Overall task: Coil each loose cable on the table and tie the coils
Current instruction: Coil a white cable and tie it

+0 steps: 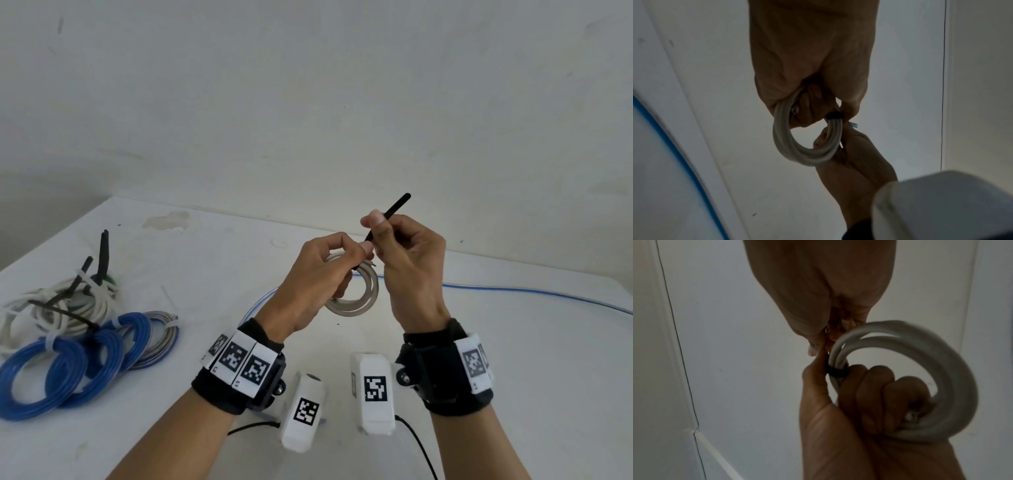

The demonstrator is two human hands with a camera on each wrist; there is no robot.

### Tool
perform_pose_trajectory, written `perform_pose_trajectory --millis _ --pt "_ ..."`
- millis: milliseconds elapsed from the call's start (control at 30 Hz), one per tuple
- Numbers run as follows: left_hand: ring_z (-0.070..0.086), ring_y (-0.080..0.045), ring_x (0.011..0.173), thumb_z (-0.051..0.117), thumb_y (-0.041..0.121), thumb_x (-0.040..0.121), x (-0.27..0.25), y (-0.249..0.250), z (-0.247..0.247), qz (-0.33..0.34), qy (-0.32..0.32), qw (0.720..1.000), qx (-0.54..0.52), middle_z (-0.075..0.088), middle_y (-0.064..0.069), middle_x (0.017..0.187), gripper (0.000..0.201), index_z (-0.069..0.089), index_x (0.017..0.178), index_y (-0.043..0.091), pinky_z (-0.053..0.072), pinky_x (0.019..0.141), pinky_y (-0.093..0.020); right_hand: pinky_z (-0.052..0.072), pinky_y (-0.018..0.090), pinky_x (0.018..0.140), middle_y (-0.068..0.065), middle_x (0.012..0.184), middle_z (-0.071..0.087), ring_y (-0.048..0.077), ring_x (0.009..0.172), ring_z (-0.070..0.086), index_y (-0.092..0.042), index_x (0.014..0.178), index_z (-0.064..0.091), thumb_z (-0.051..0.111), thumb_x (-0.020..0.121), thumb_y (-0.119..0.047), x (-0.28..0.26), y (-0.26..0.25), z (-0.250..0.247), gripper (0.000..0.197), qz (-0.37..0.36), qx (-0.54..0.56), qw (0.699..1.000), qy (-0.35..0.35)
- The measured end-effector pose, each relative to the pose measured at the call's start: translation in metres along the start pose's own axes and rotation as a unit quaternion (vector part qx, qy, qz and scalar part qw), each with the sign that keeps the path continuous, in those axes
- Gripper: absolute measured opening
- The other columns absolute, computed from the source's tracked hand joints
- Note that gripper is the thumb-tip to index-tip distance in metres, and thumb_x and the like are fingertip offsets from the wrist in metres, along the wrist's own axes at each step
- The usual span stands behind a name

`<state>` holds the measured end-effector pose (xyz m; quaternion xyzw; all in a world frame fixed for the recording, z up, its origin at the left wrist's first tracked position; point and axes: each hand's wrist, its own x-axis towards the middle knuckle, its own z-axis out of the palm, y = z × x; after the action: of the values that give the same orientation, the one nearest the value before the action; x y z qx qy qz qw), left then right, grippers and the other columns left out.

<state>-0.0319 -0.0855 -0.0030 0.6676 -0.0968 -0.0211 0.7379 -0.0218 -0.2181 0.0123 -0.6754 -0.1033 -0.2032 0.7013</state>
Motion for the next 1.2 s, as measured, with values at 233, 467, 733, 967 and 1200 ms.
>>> perform_pose_trajectory --millis 233,467,733,967,1200 --pt "0.022 -0.016 0.048 0.063 0.029 0.099 -0.002 -0.003 0.002 -0.018 -0.005 1.0 -0.025 0.032 0.001 0.054 0.023 0.064 0.082 0.014 0.02 0.049 -0.028 0.046 0.023 0.059 0.014 0.075 0.059 0.014 0.06 0.047 -0.009 0.085 0.075 0.065 0.099 -0.021 -0.006 -0.005 0.002 0.021 0.027 0.051 0.998 0.008" --pt "0.017 -0.015 0.048 0.059 0.024 0.101 -0.003 -0.004 0.002 -0.015 -0.025 0.998 -0.049 0.03 0.001 0.056 0.034 0.052 0.071 0.01 0.019 0.044 -0.024 0.045 0.022 0.058 0.007 0.064 0.054 0.016 0.059 0.047 -0.008 0.089 0.076 0.064 0.099 -0.021 -0.006 -0.003 0.002 0.021 0.036 0.052 0.998 0.013" --pt "0.031 -0.012 0.046 0.056 0.042 0.1 -0.008 -0.004 0.001 -0.062 0.036 0.987 -0.144 0.038 0.002 0.056 0.045 0.055 0.061 0.019 0.027 0.046 -0.024 0.047 0.018 0.058 0.001 0.073 0.061 0.008 0.057 0.049 -0.006 0.085 0.069 0.061 0.098 -0.026 -0.01 -0.011 0.014 0.025 0.098 0.183 0.978 -0.028" --pt "0.073 -0.023 0.094 0.038 0.062 0.1 -0.042 0.007 -0.035 -0.067 0.006 0.997 -0.046 0.074 -0.003 0.101 0.054 0.069 0.102 0.018 0.059 0.085 -0.039 0.051 0.028 0.053 0.016 0.064 0.067 0.022 0.053 0.06 0.002 0.075 0.064 0.077 0.088 -0.023 -0.021 -0.026 0.041 0.031 0.024 0.048 0.997 -0.054" --pt "0.075 -0.027 0.093 0.07 0.025 0.095 -0.12 0.04 -0.12 0.007 0.098 0.989 0.115 0.076 -0.011 0.101 0.021 0.071 0.112 0.013 0.063 0.08 -0.049 0.047 0.024 0.051 0.006 0.057 0.067 0.014 0.046 0.056 -0.004 0.068 0.063 0.081 0.086 -0.029 -0.039 -0.059 0.114 0.036 -0.004 -0.039 0.987 -0.159"
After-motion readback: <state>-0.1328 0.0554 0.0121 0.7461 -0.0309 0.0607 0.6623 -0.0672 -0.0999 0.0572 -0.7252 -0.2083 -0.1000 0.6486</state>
